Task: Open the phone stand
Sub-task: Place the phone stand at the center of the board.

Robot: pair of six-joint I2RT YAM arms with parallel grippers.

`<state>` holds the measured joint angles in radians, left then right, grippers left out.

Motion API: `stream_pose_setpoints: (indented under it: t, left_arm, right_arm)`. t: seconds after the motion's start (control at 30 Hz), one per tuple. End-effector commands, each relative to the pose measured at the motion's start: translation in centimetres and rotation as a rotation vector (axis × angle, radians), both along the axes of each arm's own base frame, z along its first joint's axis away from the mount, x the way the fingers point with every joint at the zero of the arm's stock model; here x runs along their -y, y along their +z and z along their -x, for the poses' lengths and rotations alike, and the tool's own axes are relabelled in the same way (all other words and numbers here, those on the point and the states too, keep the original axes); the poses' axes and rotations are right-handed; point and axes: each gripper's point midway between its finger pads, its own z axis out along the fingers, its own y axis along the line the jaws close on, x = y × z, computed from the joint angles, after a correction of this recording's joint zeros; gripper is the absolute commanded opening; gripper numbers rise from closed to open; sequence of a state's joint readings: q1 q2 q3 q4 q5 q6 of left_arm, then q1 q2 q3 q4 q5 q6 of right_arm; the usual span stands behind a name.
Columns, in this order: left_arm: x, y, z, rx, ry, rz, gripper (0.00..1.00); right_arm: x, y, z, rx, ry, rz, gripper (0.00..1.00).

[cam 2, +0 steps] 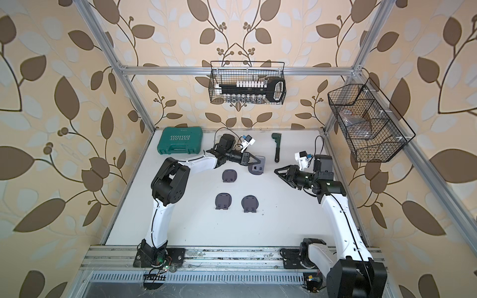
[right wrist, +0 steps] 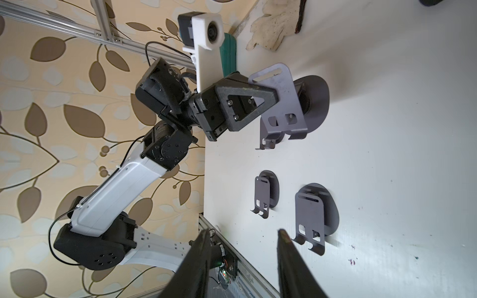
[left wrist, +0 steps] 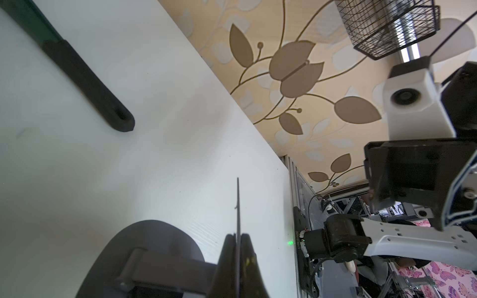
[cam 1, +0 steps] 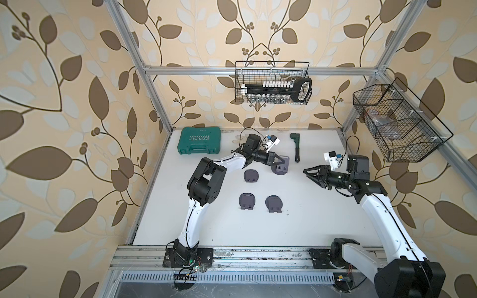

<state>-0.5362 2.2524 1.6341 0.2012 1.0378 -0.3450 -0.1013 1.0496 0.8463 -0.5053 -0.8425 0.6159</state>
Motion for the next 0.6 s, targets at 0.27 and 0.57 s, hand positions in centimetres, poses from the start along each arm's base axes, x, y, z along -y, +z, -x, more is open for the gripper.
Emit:
stream_pose_setpoints:
  t: [0.27,0.57]
  left_arm:
    - [0.8,-5.1,-1.0,0.041,-0.021,-0.038,0.00]
    - [-0.4,-5.4,-0.2,0.026,0.044,-0.074,0.34]
  right_arm:
    - [1.2,-3.4,-1.6,-0.023,-0.033,0.075,0.38]
    - [1.1,-2.3,-1.4,0.026,-0.029,0.077,0.40]
